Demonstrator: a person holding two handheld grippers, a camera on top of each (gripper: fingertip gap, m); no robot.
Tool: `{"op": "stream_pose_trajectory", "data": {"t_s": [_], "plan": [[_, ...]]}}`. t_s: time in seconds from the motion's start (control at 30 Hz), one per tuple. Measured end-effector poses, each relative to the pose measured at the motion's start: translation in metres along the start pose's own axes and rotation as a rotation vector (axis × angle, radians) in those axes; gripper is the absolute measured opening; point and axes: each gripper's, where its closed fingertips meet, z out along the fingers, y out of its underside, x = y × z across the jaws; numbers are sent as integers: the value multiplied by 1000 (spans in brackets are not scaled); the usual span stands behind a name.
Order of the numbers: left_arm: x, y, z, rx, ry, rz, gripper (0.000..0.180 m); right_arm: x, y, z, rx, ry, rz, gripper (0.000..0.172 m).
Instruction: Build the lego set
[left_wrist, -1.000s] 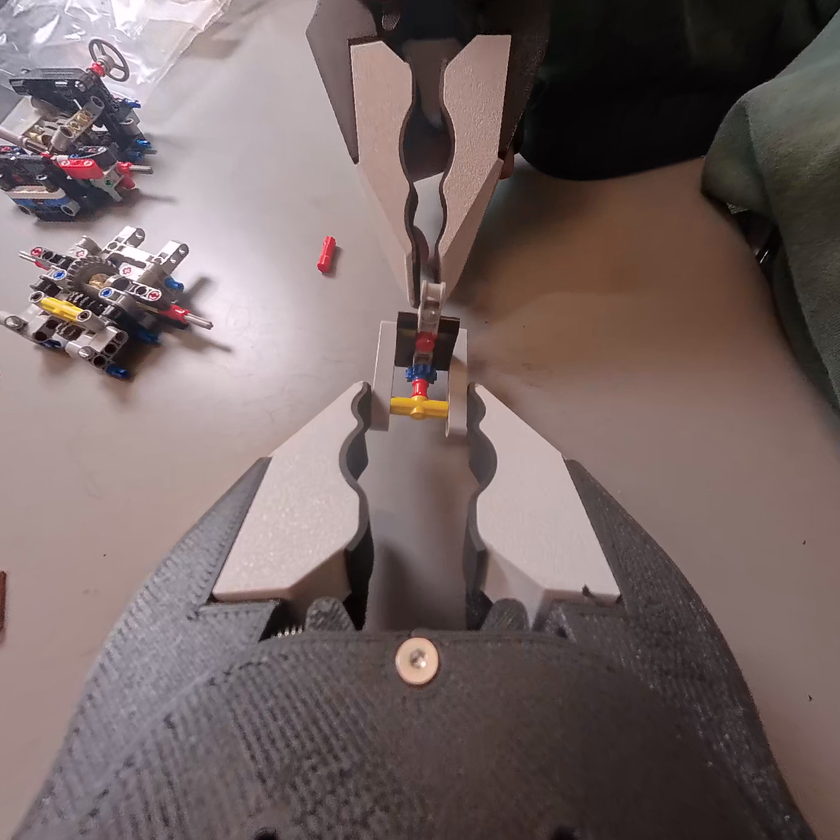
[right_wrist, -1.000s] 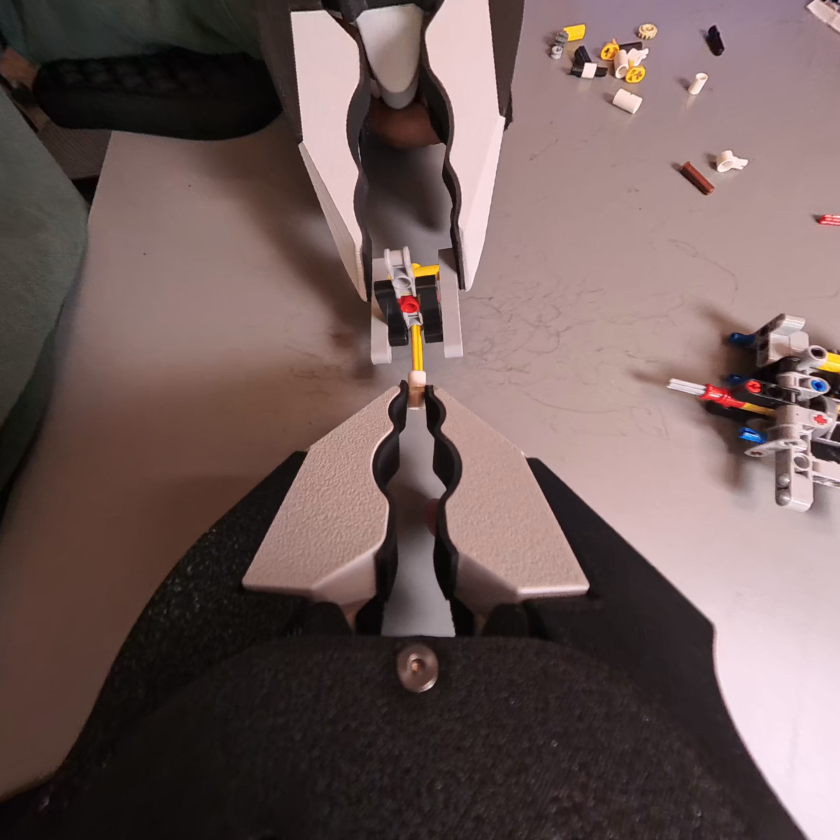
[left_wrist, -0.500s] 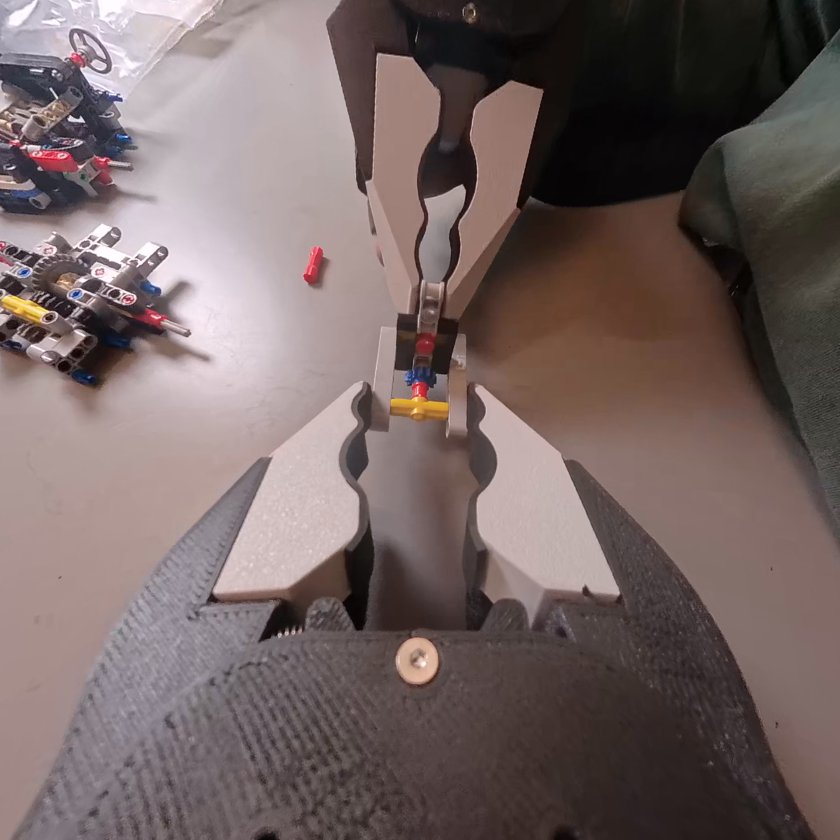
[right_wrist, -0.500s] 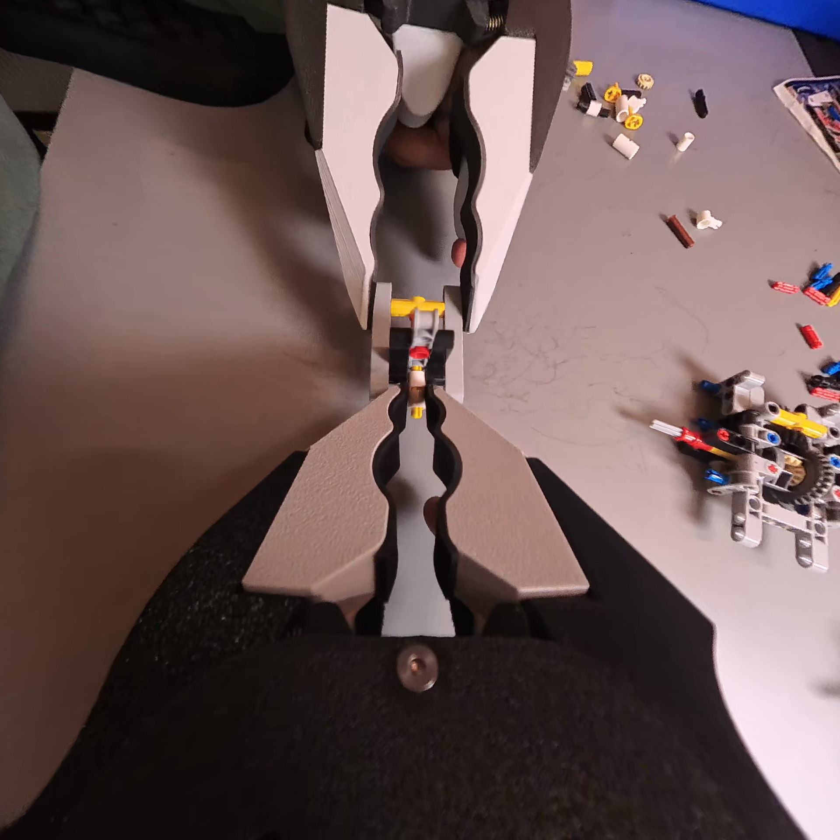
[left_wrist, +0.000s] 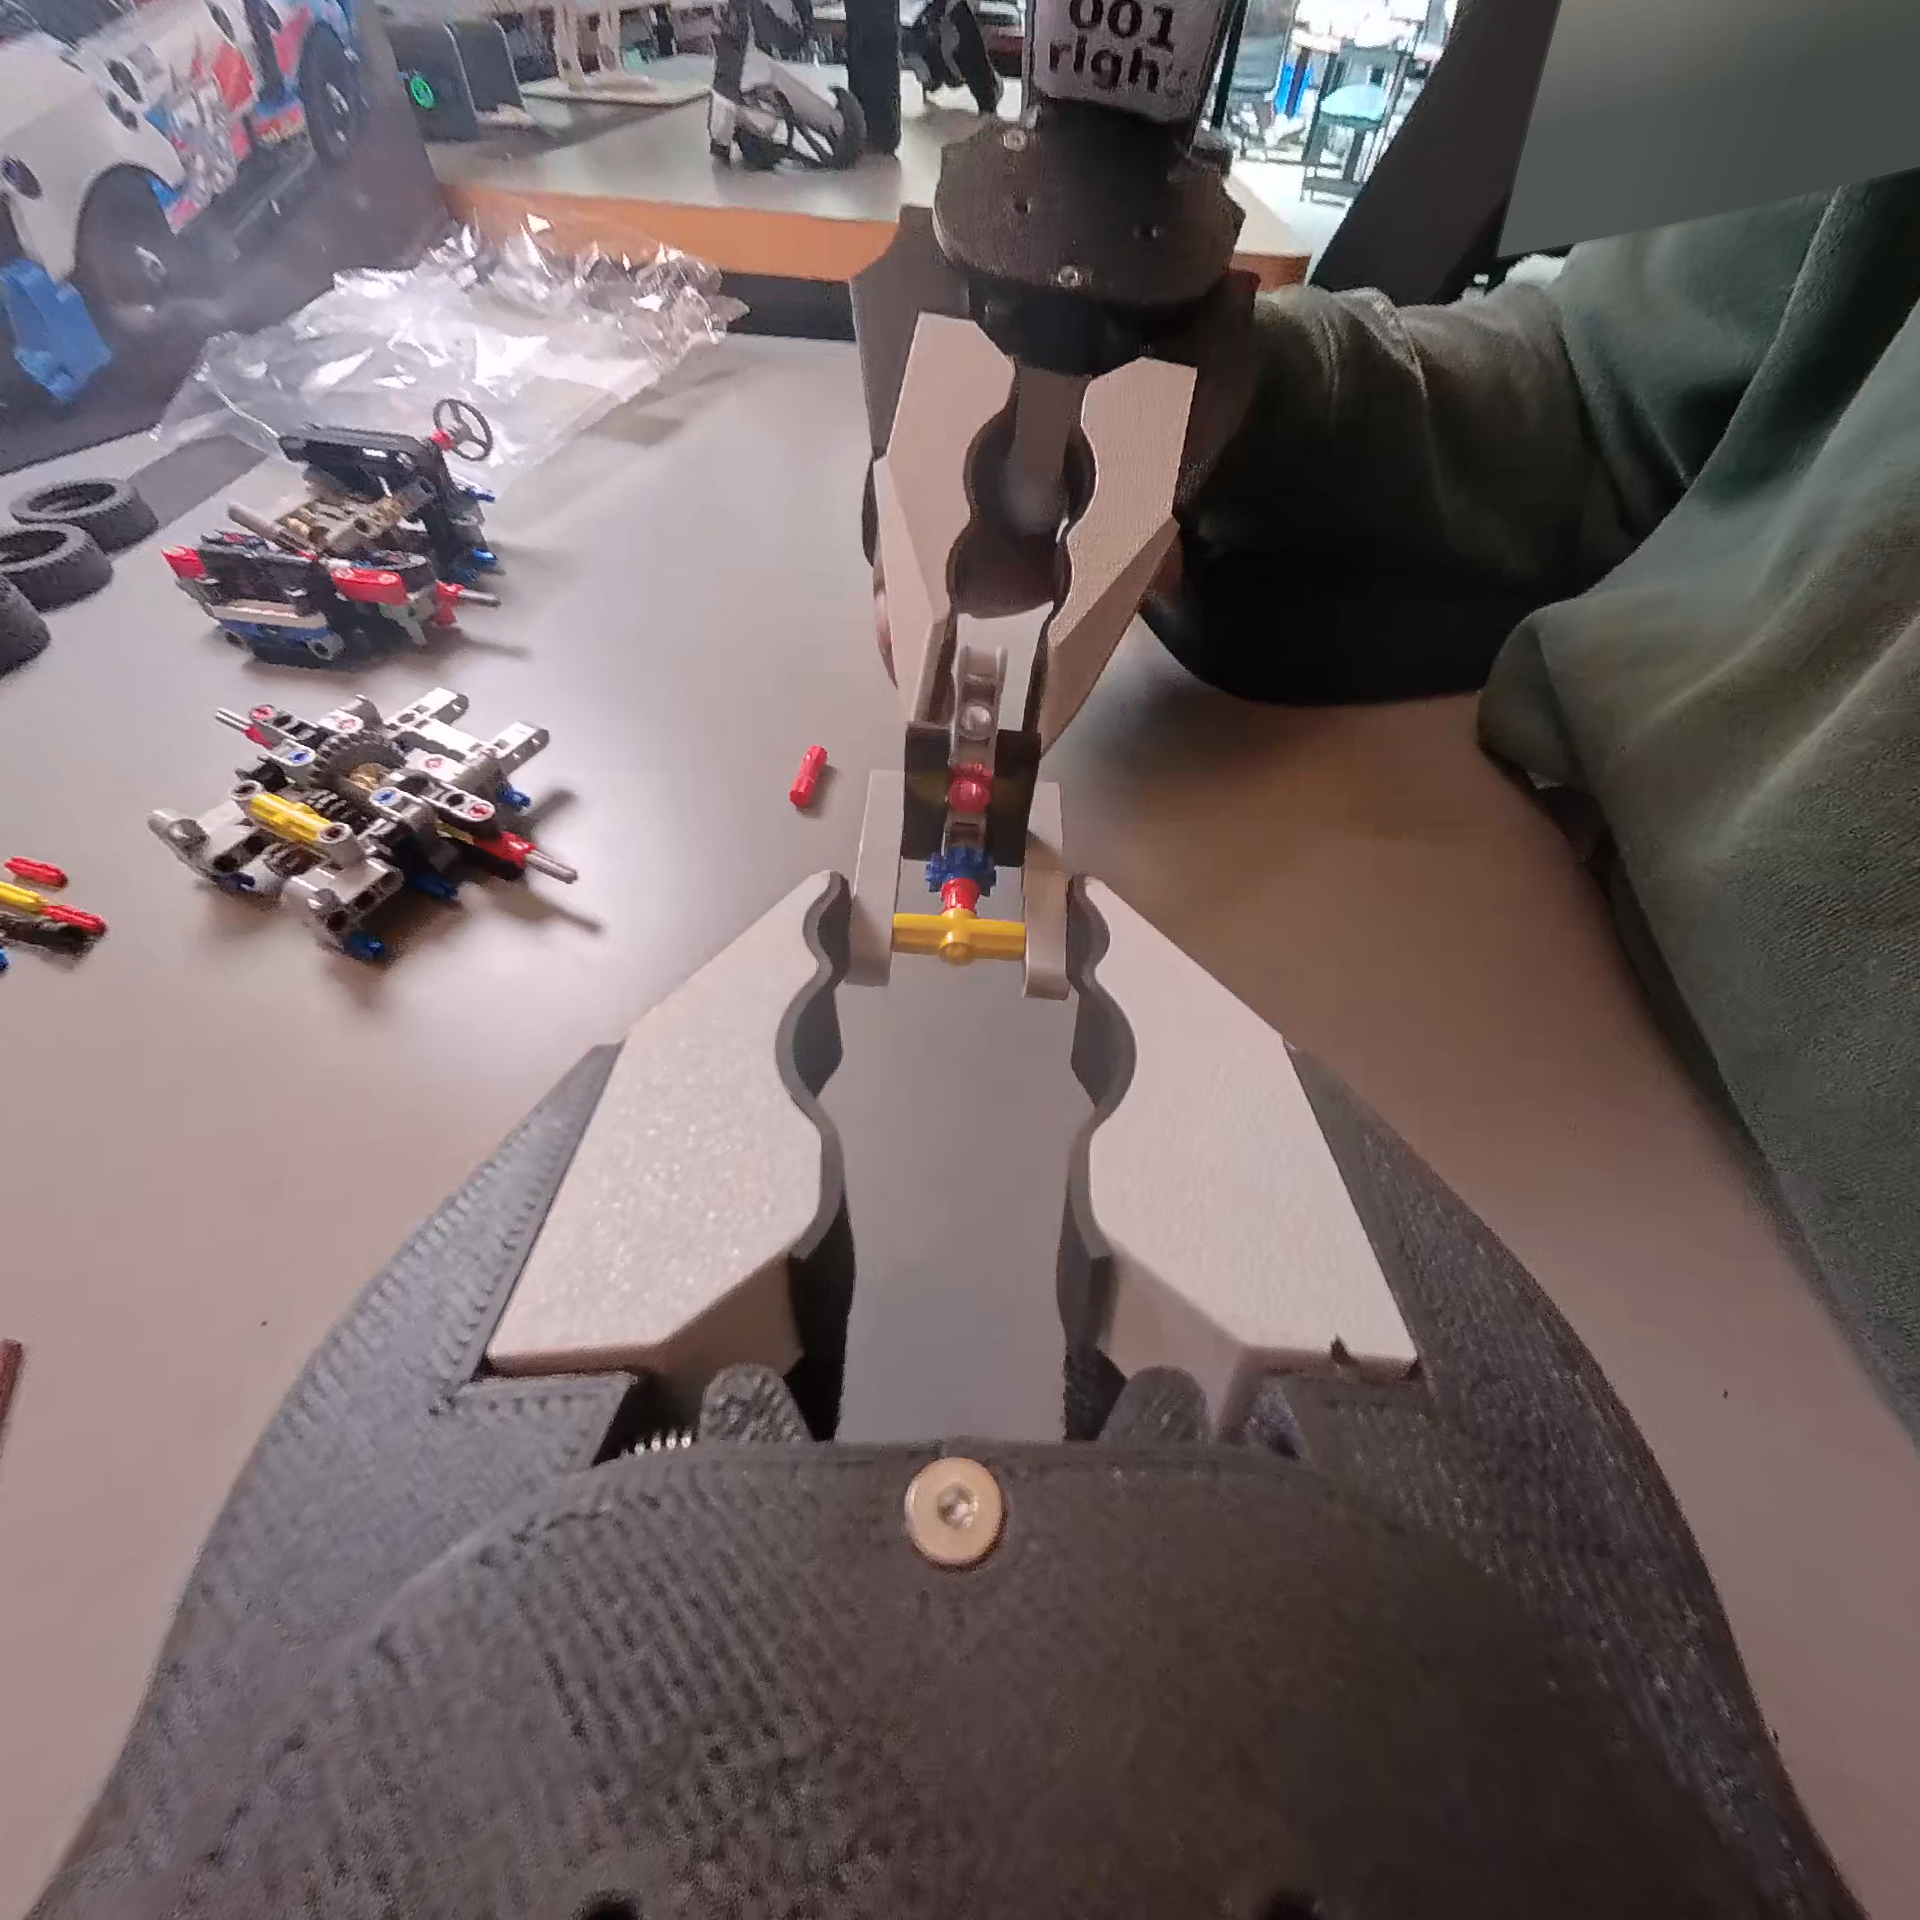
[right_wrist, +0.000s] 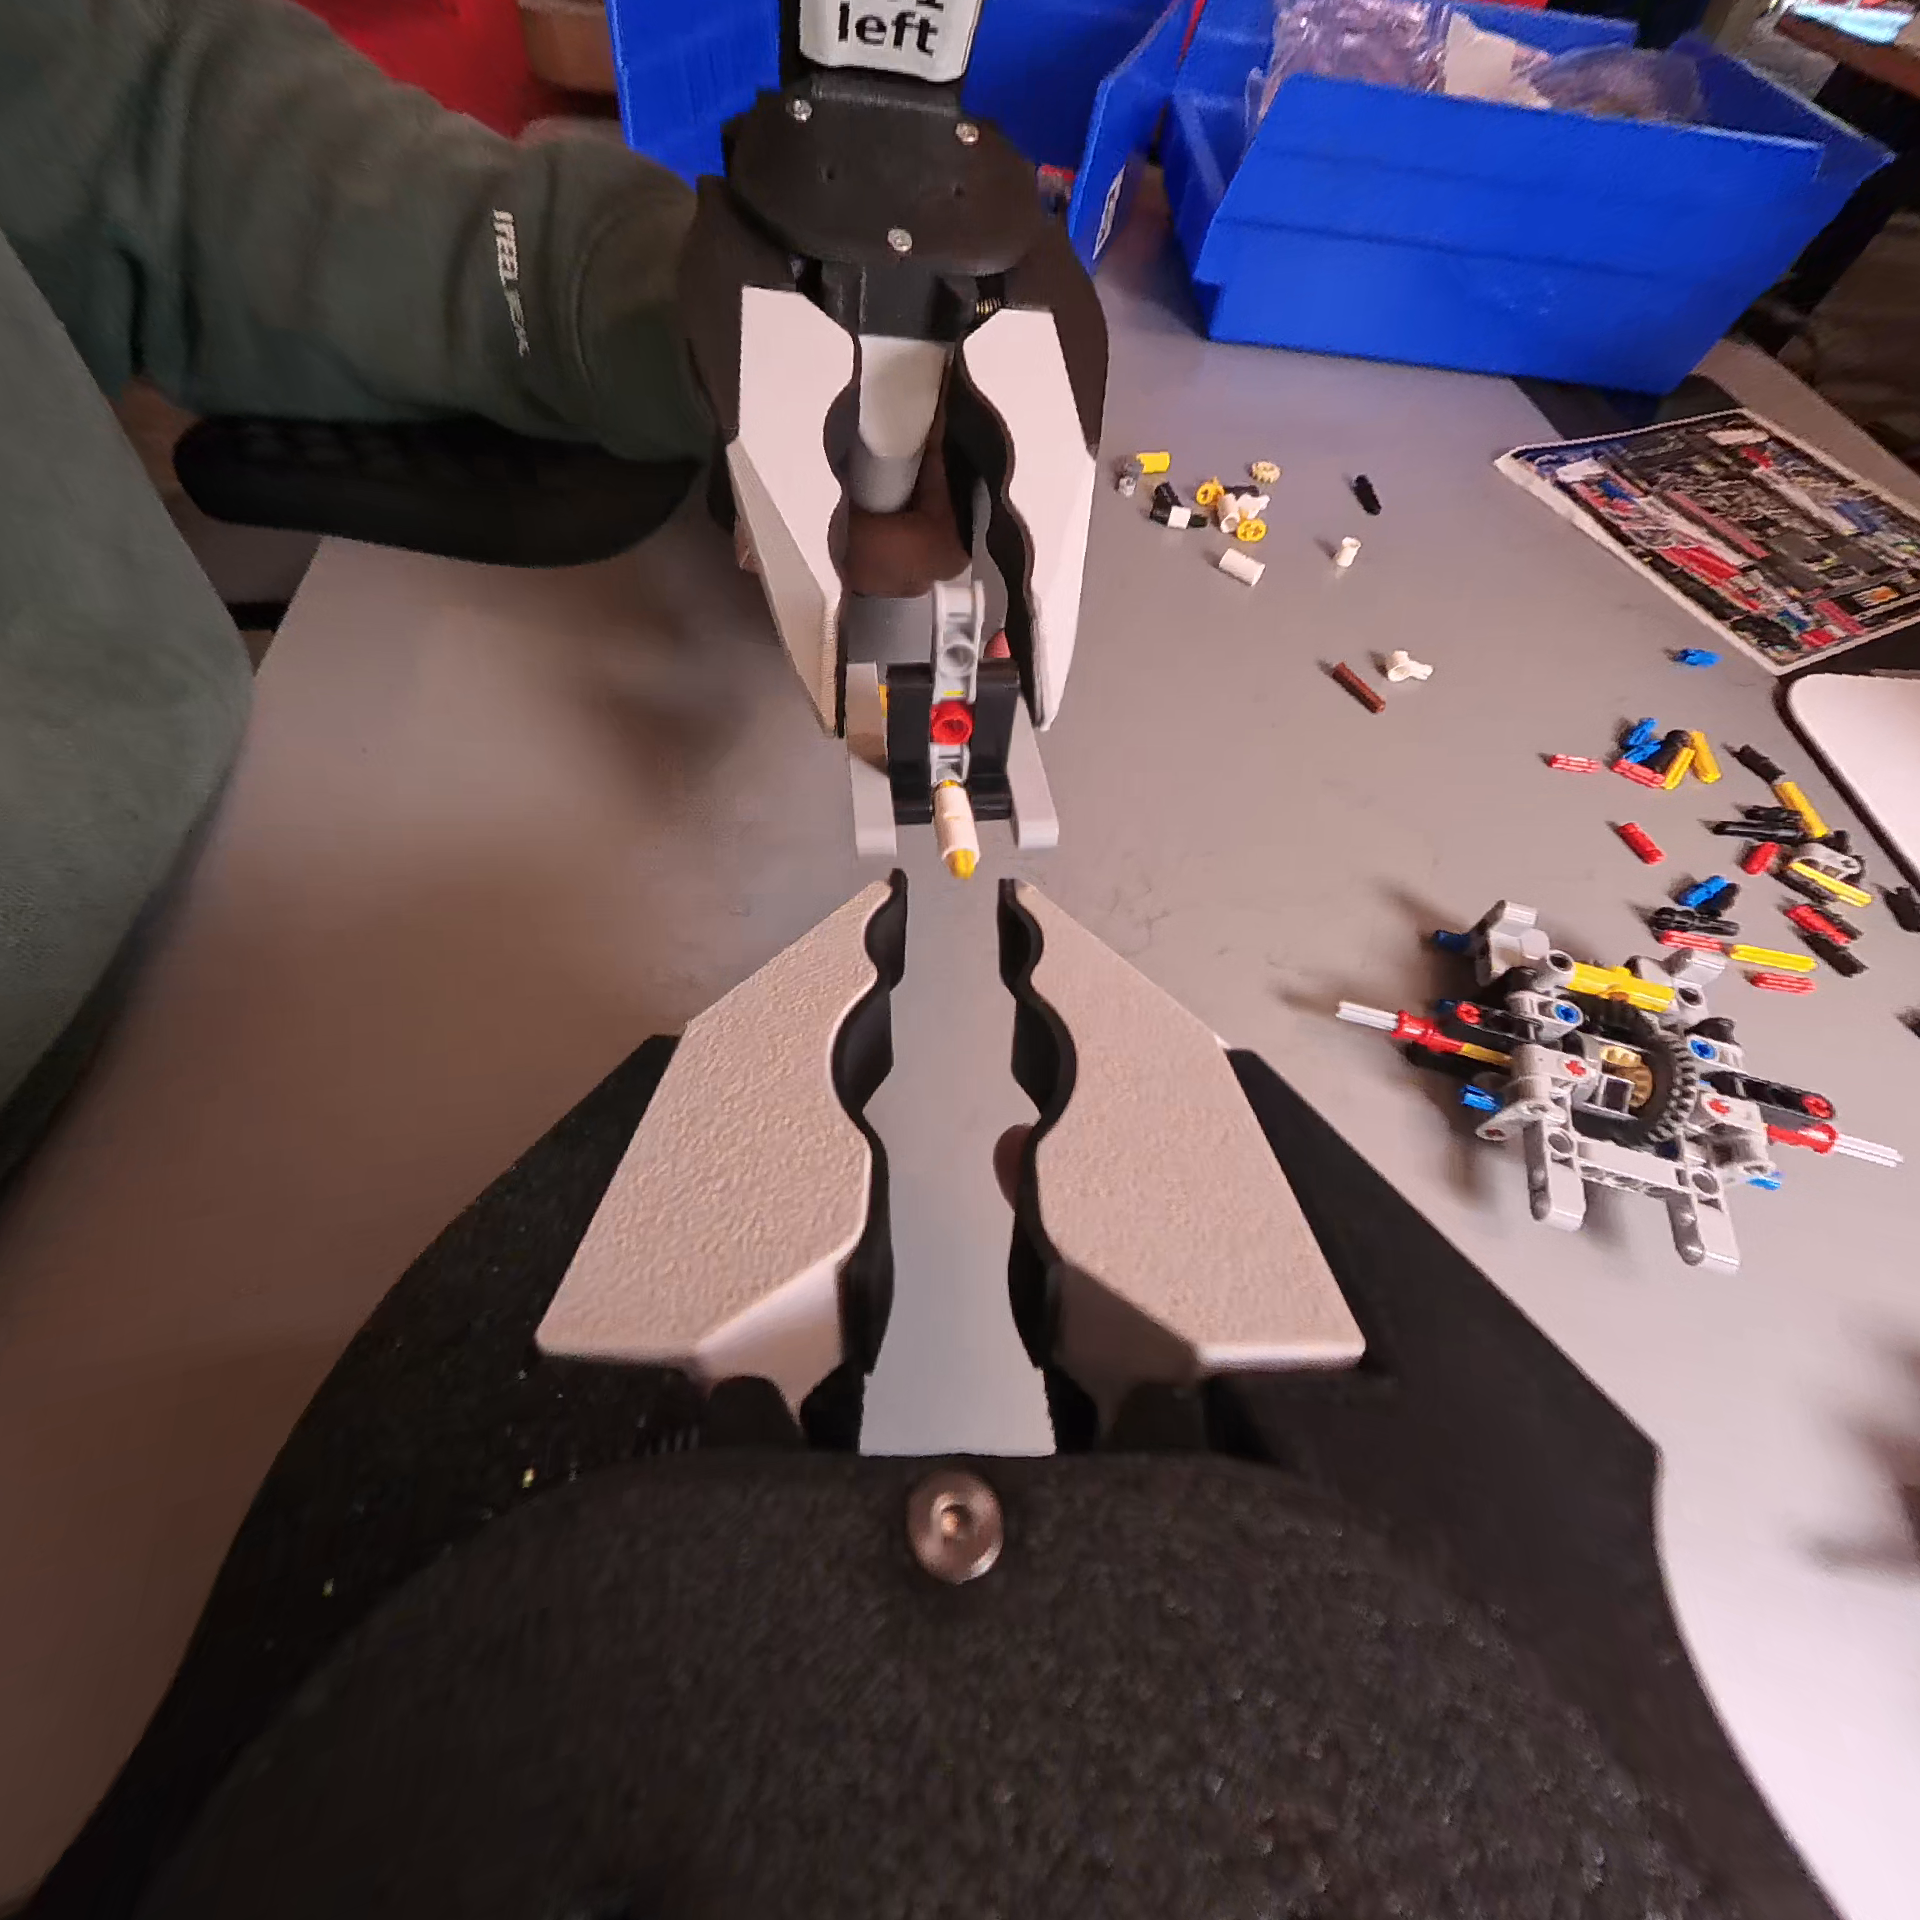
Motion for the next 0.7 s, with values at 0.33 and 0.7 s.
{"op": "stream_pose_trajectory", "data": {"t_s": [0.33, 0.7], "plan": [[7, -6, -2, 27, 17, 39, 40, -9, -5, 6, 42, -38, 11, 9], [9, -8, -2, 35, 24, 45, 40, -8, -11, 6, 81, -11, -35, 6]]}}
